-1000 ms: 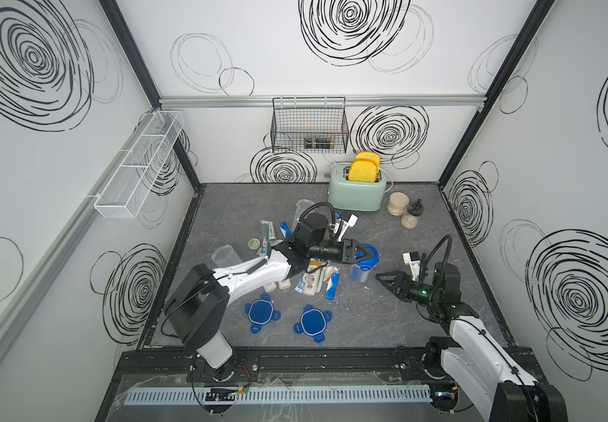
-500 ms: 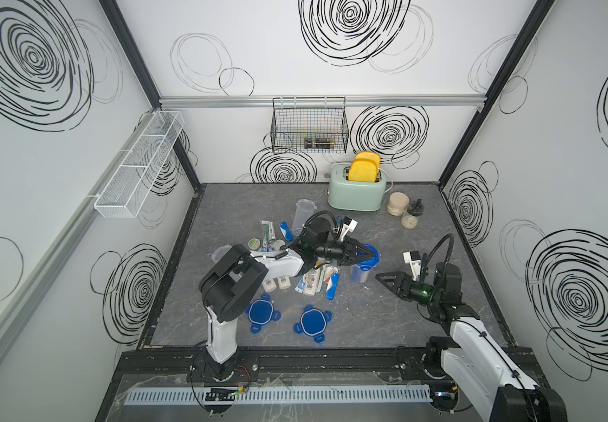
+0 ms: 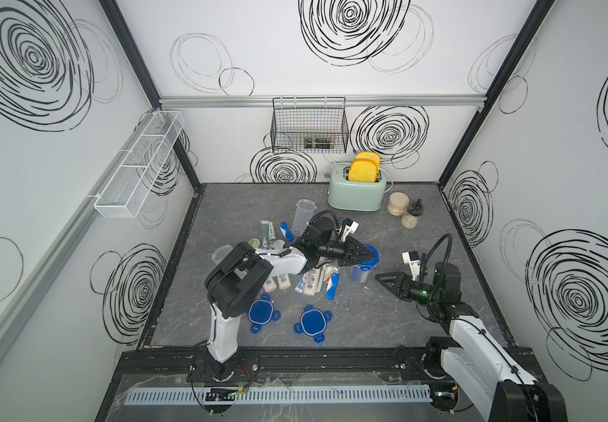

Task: Take out toiletry kits
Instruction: Unfasten the latch on the container.

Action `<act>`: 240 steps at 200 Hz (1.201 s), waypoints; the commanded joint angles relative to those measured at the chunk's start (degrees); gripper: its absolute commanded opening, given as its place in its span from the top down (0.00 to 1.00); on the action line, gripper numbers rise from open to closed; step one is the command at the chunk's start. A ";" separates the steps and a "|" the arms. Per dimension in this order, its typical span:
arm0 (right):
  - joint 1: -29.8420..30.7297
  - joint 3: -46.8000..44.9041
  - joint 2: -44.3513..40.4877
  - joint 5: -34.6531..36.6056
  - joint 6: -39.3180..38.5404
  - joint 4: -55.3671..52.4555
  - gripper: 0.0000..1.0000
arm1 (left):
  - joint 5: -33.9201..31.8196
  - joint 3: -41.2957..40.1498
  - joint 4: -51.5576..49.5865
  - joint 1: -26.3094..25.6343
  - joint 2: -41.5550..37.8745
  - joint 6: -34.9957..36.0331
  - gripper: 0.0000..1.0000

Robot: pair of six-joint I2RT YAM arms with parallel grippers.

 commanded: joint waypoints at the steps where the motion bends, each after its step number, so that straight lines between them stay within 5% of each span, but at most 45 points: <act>1: 0.16 -0.21 -0.13 -1.70 -0.65 2.65 0.19 | -1.09 1.54 -3.82 -0.12 1.63 1.69 0.81; 52: 3.47 -0.54 -0.44 -1.73 0.25 8.50 0.19 | -3.58 2.95 -13.40 -0.15 1.75 6.70 0.81; 100: 13.69 1.38 0.77 7.72 -1.97 14.52 0.19 | -4.12 2.99 -15.05 -0.23 1.83 6.88 0.82; 240: 14.74 2.28 9.78 4.74 0.65 29.81 0.19 | -6.46 4.00 -18.45 -0.69 2.87 7.50 0.86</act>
